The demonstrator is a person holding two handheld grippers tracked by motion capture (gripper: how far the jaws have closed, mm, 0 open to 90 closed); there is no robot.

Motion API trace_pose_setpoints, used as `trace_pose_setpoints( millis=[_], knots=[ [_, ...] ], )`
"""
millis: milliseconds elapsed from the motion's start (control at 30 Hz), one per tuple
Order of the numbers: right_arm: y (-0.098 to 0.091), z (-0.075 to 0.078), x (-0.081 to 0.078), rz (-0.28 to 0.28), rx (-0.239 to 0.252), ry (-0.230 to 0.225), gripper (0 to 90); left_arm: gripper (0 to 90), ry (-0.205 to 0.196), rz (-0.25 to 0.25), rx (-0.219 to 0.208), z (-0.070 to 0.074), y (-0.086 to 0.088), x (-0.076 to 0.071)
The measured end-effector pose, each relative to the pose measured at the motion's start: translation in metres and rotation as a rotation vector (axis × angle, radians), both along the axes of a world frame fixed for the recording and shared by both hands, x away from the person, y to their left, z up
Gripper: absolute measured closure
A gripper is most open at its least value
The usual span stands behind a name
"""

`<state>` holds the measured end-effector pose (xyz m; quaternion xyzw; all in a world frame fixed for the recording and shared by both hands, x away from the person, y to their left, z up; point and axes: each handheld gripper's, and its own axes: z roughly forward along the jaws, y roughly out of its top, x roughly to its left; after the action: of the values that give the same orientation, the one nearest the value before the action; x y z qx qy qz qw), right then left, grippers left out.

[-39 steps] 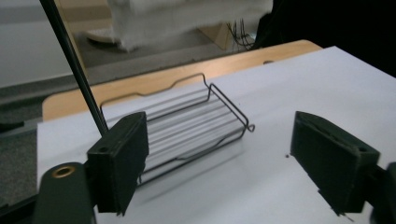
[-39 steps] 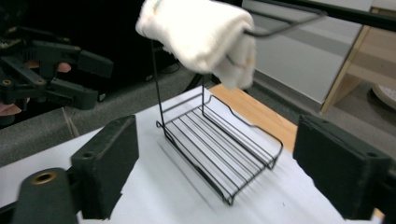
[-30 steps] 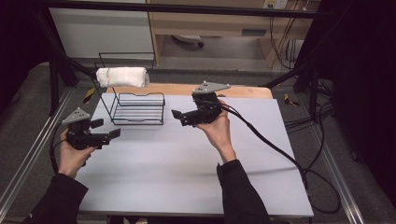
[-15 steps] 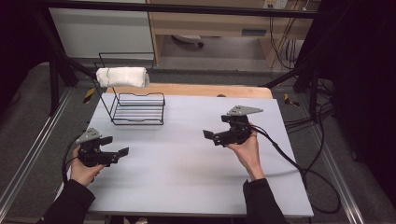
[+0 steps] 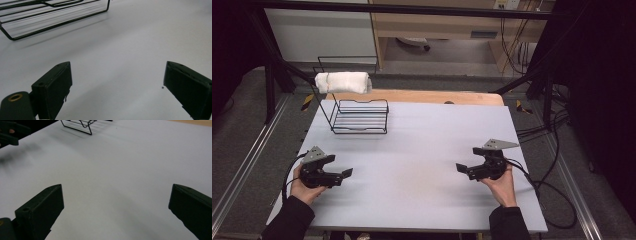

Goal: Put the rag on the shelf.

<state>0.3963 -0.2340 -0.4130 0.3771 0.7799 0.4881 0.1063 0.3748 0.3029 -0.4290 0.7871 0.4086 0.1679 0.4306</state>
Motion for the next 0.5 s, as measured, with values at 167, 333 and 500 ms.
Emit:
trace_pose_setpoints(
  millis=[167, 333, 500],
  knots=[
    [-0.023, -0.017, -0.011, -0.036, 0.008, 0.027, 0.5, 8.1, -0.005, -0.007, 0.010, -0.003, -0.003, -0.001],
    [-0.035, -0.025, -0.019, -0.044, 0.021, 0.020, 0.5, 8.3, -0.001, -0.023, 0.021, -0.006, -0.004, -0.002],
    [-0.041, -0.034, -0.026, -0.062, 0.014, 0.041, 0.5, 8.5, 0.004, -0.036, 0.022, -0.008, -0.005, -0.003]
  ],
)
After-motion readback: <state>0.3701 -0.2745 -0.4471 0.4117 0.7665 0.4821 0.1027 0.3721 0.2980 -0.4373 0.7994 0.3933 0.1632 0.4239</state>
